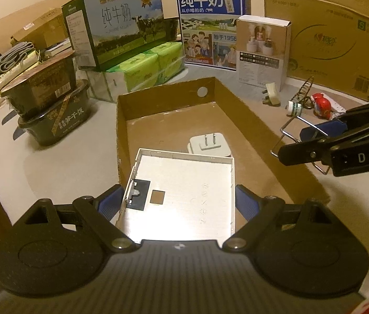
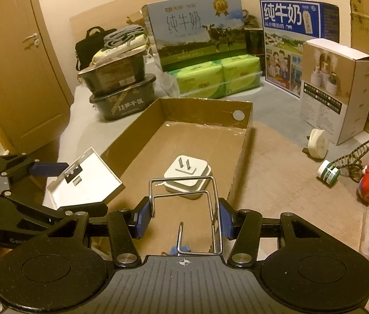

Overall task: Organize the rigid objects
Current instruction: 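Open the left tool to release the plate in the box while the right tool drops the wire rack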

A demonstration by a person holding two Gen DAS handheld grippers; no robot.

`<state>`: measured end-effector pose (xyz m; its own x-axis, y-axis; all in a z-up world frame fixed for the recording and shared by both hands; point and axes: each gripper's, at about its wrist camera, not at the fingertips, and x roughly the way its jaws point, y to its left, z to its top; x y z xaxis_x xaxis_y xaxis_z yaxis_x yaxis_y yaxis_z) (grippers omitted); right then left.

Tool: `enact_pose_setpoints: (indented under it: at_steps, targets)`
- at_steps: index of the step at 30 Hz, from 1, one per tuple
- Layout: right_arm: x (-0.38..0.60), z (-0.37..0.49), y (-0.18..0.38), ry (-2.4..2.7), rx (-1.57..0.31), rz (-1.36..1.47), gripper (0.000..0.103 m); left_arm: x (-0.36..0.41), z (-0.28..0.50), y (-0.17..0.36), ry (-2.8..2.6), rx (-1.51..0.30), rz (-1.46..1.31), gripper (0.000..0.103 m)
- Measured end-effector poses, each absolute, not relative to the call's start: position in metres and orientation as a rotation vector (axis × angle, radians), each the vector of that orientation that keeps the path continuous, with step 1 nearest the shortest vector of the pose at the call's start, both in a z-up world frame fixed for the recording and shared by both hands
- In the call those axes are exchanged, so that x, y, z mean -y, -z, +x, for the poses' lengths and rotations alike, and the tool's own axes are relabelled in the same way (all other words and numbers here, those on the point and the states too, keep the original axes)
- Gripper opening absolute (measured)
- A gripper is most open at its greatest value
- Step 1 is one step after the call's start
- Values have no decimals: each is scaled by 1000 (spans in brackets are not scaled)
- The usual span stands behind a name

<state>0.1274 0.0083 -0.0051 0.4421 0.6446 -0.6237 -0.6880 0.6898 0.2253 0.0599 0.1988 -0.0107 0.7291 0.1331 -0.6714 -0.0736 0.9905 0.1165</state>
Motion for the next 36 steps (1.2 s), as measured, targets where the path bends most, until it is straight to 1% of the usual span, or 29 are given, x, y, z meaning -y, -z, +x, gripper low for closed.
enact_pose_setpoints:
  at_steps: [33, 35, 36]
  targets:
    - [-22, 135, 15, -848, -764, -22, 53, -204, 50, 11, -121, -738, 56, 89]
    - [-23, 135, 15, -875, -747, -11, 55, -204, 50, 10, -121, -738, 56, 89]
    - [-23, 133, 15, -882, -735, -12, 65, -204, 50, 11, -122, -738, 56, 89]
